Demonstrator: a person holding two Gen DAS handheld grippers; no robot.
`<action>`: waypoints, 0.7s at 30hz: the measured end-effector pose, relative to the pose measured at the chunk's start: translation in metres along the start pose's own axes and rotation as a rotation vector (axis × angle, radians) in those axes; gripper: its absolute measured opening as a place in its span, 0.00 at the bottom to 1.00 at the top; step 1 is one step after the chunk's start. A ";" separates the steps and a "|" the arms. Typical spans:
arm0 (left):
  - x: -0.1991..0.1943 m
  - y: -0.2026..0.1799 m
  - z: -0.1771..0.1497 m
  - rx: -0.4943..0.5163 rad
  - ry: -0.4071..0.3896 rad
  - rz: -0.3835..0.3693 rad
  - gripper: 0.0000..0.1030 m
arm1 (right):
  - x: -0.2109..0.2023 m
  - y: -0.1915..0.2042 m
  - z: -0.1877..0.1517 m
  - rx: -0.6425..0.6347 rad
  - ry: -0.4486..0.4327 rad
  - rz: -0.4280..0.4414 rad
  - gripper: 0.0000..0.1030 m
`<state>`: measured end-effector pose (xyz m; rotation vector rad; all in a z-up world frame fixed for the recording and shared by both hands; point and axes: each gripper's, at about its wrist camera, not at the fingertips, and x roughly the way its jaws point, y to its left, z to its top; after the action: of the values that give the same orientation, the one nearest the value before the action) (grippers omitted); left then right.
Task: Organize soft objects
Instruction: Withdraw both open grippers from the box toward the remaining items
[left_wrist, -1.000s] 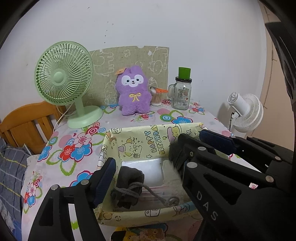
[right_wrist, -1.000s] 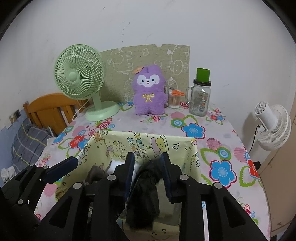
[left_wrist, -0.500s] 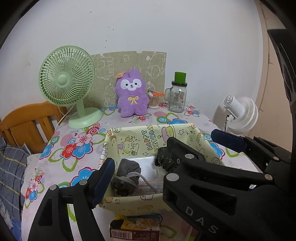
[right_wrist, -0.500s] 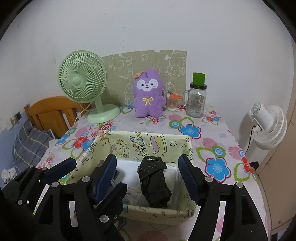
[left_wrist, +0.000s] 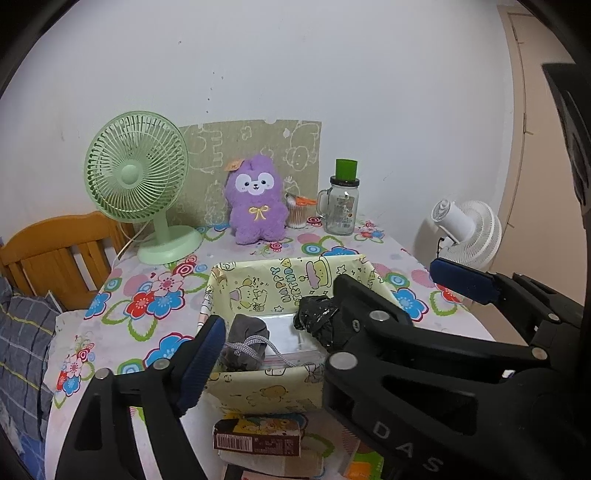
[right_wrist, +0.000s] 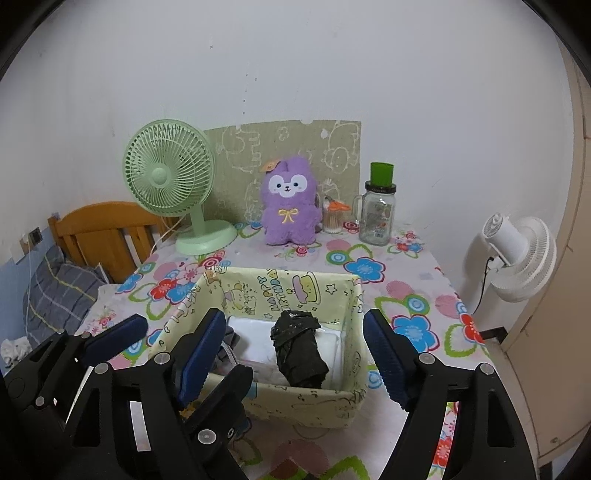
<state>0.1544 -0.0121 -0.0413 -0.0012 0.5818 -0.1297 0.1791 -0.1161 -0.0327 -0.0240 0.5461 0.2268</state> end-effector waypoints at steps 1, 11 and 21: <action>-0.002 0.000 0.000 -0.001 -0.003 0.001 0.86 | -0.004 0.000 -0.001 0.001 -0.003 0.001 0.77; -0.020 -0.006 -0.001 -0.002 -0.023 0.006 0.93 | -0.026 -0.004 -0.004 0.006 -0.024 -0.013 0.85; -0.038 -0.010 -0.005 -0.007 -0.033 0.006 1.00 | -0.050 -0.004 -0.010 -0.002 -0.051 -0.009 0.93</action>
<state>0.1188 -0.0173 -0.0247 -0.0086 0.5496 -0.1218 0.1336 -0.1310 -0.0152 -0.0227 0.4945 0.2188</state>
